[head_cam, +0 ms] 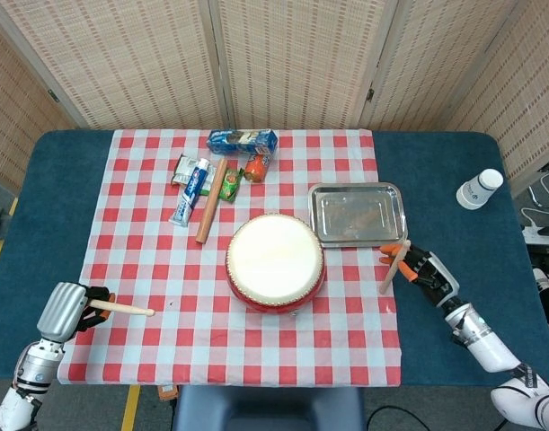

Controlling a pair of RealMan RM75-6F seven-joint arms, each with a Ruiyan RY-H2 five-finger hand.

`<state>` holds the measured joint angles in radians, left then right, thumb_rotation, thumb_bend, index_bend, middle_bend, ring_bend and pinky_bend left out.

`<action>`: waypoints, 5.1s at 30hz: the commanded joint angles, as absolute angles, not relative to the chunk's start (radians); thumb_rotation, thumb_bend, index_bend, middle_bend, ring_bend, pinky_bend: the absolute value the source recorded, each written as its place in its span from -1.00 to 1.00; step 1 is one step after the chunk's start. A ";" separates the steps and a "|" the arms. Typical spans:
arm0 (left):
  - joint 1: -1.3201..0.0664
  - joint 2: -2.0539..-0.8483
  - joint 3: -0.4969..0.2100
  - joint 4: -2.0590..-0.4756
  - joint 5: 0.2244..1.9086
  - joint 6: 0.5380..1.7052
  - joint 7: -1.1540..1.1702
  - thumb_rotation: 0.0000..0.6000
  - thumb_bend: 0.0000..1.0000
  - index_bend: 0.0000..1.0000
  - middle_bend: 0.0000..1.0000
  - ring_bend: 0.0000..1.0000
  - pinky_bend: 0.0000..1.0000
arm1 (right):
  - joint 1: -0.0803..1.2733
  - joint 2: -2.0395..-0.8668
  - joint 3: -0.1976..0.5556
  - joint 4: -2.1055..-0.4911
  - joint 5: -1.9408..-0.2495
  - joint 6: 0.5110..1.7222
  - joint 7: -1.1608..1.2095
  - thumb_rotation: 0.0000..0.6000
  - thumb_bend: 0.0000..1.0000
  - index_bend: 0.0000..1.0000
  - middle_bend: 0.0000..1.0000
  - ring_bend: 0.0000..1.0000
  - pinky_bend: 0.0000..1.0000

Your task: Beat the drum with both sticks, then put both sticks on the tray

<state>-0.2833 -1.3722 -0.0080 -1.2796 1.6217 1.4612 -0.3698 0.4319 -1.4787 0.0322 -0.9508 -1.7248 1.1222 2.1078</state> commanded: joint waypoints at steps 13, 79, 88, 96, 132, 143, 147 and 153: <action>-0.286 -1.361 0.003 -1.284 1.635 1.456 -0.367 1.00 0.69 1.00 1.00 1.00 1.00 | 0.459 -1.644 -0.065 -0.595 -1.734 1.283 2.393 0.58 -0.68 -0.11 -0.25 -0.44 -0.29; -0.292 -1.381 0.015 -1.262 1.642 1.448 -0.378 1.00 0.66 1.00 1.00 1.00 1.00 | 0.452 -1.724 -0.176 -0.627 -1.684 1.181 2.078 1.00 -0.69 1.00 1.00 0.88 0.75; -0.292 -1.385 0.011 -1.256 1.640 1.452 -0.379 1.00 0.66 1.00 1.00 1.00 1.00 | 0.460 -1.680 -0.164 -0.707 -1.670 1.183 2.077 1.00 -0.52 1.00 1.00 1.00 0.97; -0.306 -1.360 0.001 -1.279 1.649 1.454 -0.347 1.00 0.67 1.00 1.00 1.00 1.00 | 0.515 -1.472 -0.134 -0.976 -1.654 1.148 1.841 1.00 -0.21 1.00 1.00 1.00 1.00; -0.633 -1.389 -0.239 -1.582 1.319 1.133 0.250 1.00 0.66 1.00 1.00 1.00 1.00 | 1.206 -0.935 -0.150 -1.742 -0.881 0.570 -0.136 1.00 -0.16 1.00 1.00 1.00 1.00; -0.704 -1.541 -0.259 -1.492 1.180 1.141 0.554 1.00 0.66 1.00 1.00 1.00 1.00 | 1.185 -0.999 -0.178 -1.819 -0.794 0.764 -0.405 1.00 -0.16 1.00 1.00 1.00 1.00; -0.709 -1.533 -0.263 -1.515 1.141 1.126 0.585 1.00 0.66 1.00 1.00 1.00 1.00 | 1.176 -1.010 -0.177 -1.816 -0.794 0.762 -0.418 1.00 -0.16 1.00 1.00 1.00 1.00; -0.724 -1.541 -0.285 -1.539 1.062 1.120 0.602 1.00 0.66 1.00 1.00 1.00 1.00 | 1.142 -1.069 -0.175 -1.779 -0.814 0.775 -0.461 1.00 -0.16 1.00 1.00 1.00 1.00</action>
